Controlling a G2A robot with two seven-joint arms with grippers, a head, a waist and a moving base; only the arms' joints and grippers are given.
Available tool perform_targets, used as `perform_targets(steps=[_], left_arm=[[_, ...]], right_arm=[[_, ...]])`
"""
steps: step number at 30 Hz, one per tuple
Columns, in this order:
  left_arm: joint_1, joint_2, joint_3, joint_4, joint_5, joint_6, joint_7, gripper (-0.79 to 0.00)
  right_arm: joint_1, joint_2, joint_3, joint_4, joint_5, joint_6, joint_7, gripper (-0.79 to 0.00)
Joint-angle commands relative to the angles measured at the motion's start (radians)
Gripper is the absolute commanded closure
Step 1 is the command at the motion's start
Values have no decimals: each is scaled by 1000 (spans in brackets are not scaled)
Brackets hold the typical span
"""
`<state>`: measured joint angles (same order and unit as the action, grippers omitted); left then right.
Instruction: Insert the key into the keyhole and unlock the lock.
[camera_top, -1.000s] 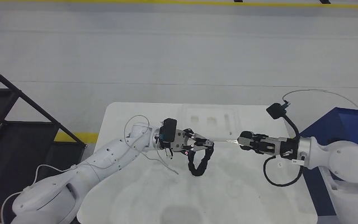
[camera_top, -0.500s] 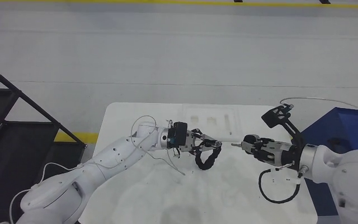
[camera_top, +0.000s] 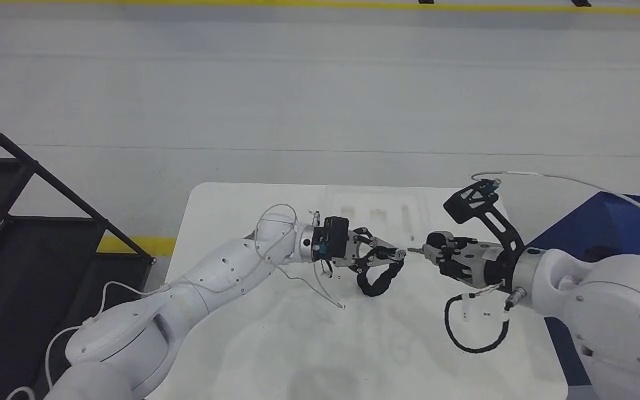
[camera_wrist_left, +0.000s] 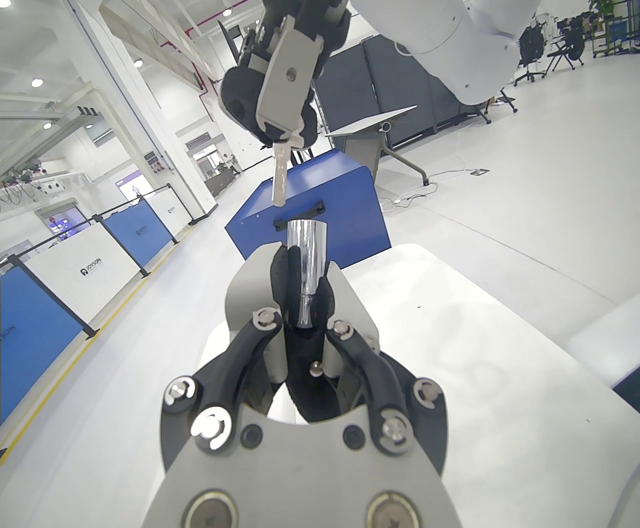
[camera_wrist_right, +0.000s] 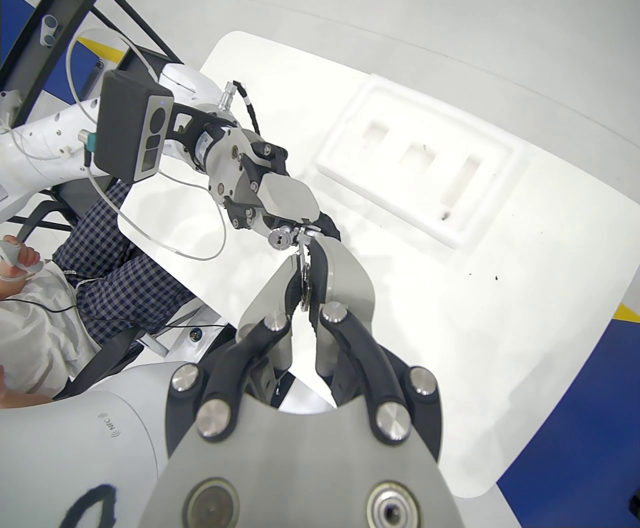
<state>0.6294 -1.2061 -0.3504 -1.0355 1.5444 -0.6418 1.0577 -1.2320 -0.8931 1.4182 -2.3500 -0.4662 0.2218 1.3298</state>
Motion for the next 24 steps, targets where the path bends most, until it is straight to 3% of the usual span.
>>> perform_targets(steps=[1, 11, 24], left_arm=[[0, -10, -1, 14, 0, 5, 3, 0], [-1, -42, -13, 61, 28, 14, 24, 0], [9, -54, -43, 76, 76, 32, 37, 0]], right_arm=[[11, 0, -18, 0, -14, 6, 4, 0], [45, 0, -75, 0, -45, 45, 14, 0], [56, 1, -90, 0, -43, 84, 7, 0]])
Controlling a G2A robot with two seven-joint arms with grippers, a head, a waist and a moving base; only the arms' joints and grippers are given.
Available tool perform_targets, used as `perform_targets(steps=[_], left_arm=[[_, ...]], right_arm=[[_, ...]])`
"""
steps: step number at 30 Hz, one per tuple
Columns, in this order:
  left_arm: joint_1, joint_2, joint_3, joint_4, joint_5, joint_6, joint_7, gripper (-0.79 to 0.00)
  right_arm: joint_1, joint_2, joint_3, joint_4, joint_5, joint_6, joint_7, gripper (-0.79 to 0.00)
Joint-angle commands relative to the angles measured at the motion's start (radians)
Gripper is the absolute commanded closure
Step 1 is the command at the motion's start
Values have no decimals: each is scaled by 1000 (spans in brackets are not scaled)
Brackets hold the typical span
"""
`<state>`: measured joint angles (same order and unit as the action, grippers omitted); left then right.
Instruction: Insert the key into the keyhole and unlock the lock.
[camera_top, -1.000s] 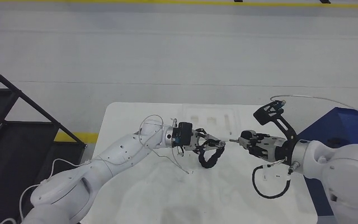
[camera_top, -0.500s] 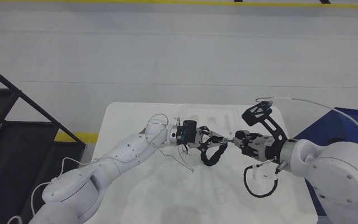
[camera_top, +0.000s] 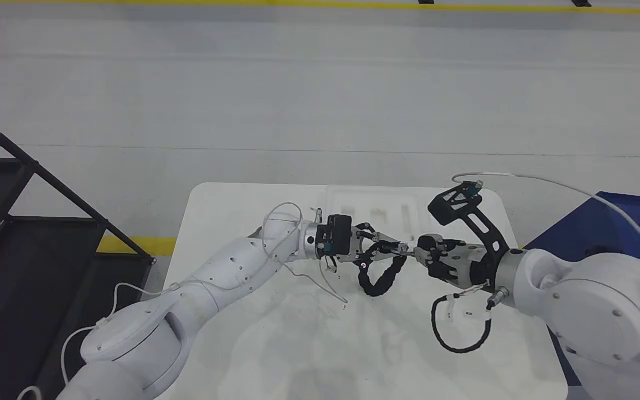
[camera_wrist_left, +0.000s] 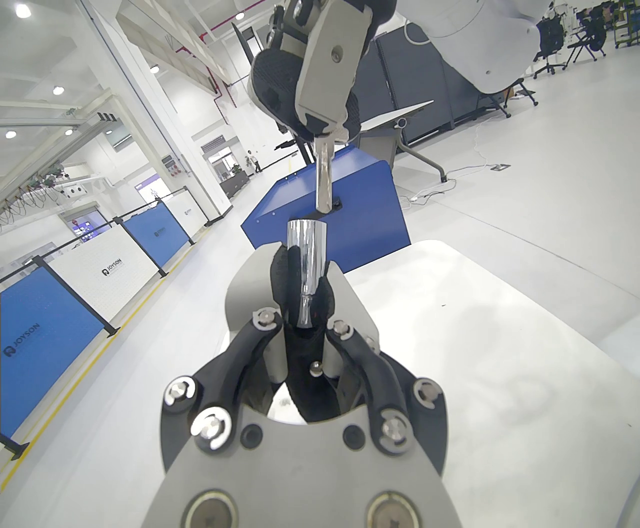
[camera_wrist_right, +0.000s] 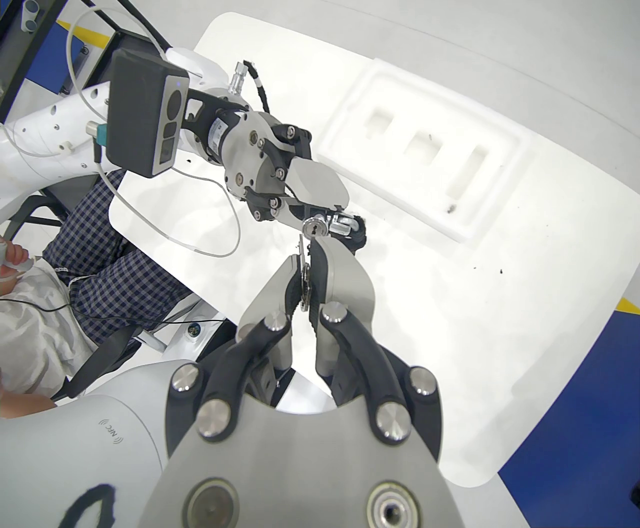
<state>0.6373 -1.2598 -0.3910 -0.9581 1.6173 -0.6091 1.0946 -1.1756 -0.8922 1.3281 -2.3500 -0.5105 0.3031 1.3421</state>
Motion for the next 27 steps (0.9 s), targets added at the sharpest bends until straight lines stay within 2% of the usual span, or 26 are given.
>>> perform_targets(steps=[1, 12, 27], left_arm=[[3, -1, -5, -1, 6, -1, 0, 0], [16, -4, -32, -3, 27, -14, 0, 0], [28, -8, -59, -16, 65, -27, 1, 0]], right_arm=[[-2, 0, 1, 0, 1, 7, -6, 0], [-24, 3, 15, 0, 15, 50, -16, 0], [-45, 8, 27, 0, 27, 61, -29, 0]])
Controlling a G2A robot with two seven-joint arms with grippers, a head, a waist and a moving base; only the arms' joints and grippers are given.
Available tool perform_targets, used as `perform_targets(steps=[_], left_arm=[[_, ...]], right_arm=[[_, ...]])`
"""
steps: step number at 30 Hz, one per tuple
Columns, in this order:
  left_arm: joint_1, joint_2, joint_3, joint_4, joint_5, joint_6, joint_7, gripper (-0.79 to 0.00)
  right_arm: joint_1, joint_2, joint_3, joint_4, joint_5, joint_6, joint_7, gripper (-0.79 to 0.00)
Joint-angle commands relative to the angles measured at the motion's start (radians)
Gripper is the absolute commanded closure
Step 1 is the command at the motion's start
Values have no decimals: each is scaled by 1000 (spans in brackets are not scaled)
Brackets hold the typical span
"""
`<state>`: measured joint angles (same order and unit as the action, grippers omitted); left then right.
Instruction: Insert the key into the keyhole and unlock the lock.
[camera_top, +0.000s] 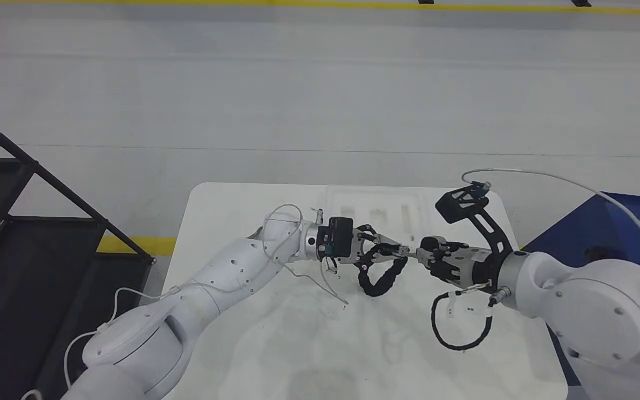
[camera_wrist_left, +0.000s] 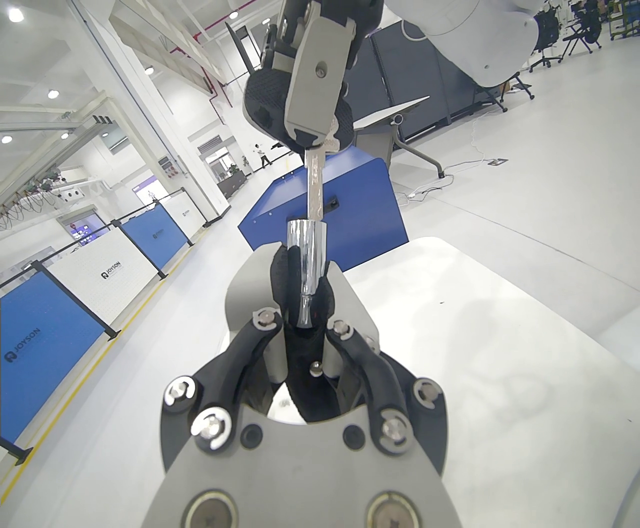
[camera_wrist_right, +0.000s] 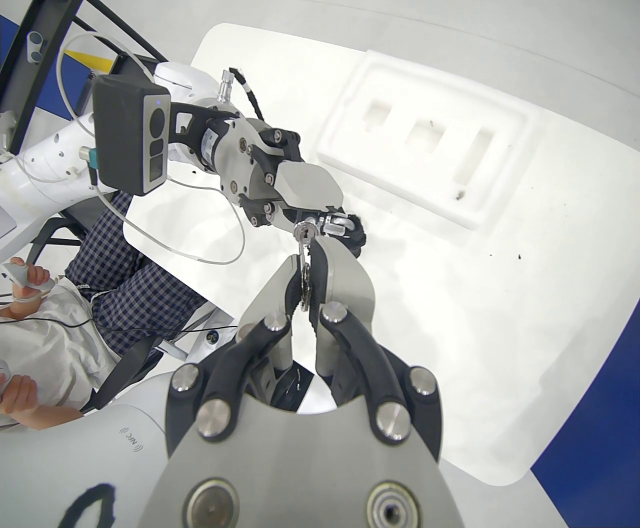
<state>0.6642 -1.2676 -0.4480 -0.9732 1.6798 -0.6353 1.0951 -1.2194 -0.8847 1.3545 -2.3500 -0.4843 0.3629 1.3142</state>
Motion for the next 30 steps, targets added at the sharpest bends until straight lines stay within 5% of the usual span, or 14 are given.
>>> perform_targets(steps=[1, 30], left_arm=[[2, -1, -3, -2, 4, -2, 1, 0], [21, -15, -42, -14, 18, -40, -34, 0]], right_arm=[[-2, 1, 1, 0, 0, 1, -3, 0], [8, 6, -37, 0, -44, 11, -19, 0]])
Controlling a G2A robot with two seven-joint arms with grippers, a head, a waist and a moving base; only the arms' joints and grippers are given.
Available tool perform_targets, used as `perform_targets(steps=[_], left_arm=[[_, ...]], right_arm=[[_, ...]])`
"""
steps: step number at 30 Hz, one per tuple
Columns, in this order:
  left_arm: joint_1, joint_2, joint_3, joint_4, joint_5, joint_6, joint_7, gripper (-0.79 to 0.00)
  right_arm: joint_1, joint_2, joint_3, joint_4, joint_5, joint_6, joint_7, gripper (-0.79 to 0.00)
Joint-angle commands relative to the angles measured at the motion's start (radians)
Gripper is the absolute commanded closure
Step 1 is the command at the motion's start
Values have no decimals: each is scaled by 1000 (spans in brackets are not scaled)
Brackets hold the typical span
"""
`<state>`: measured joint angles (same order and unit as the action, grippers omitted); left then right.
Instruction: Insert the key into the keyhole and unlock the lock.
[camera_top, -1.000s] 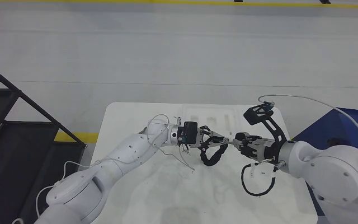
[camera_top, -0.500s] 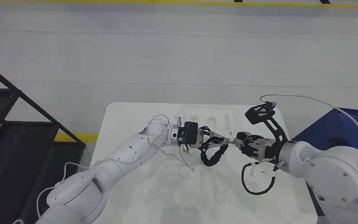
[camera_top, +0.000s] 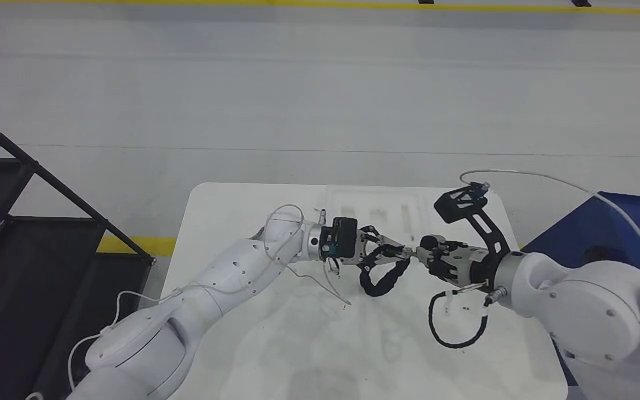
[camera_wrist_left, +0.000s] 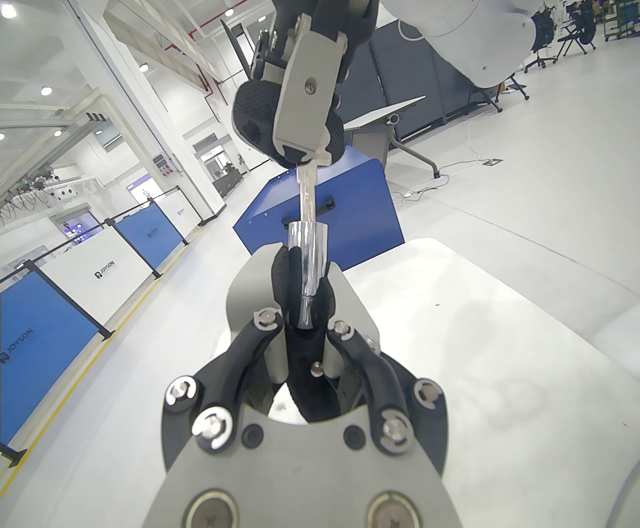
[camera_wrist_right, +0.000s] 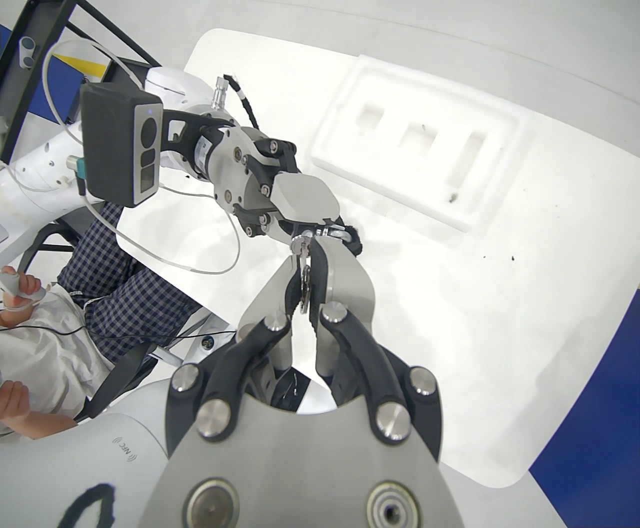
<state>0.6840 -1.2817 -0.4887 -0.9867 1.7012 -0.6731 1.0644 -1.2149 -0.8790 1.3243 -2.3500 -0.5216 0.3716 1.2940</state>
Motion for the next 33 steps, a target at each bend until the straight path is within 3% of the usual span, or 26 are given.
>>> perform_targets(steps=[1, 17, 18, 19, 20, 27, 33], left_arm=[[2, -2, -3, -1, -4, -3, -6, 0], [7, -14, -8, -13, 10, -25, -17, 0], [8, -15, -9, -10, 8, -28, -16, 0], [10, -15, -10, -8, 3, -33, -14, 0], [11, -16, -11, -6, -1, -37, -13, 0], [20, -14, -28, 11, -48, -101, -19, 0], [28, 22, -80, -35, -147, -223, -140, 0]], right_arm=[[7, 0, -13, 0, -14, 5, 2, 0], [35, -6, -78, 0, -69, 52, 7, 0], [35, -7, -78, 0, -59, 50, 0, -71], [36, -7, -77, 0, -51, 45, -7, -545], [37, -8, -74, 0, -46, 41, -15, -785], [49, -6, -50, 0, -37, -92, -69, -785], [46, 2, -33, 0, -27, -298, -68, -785]])
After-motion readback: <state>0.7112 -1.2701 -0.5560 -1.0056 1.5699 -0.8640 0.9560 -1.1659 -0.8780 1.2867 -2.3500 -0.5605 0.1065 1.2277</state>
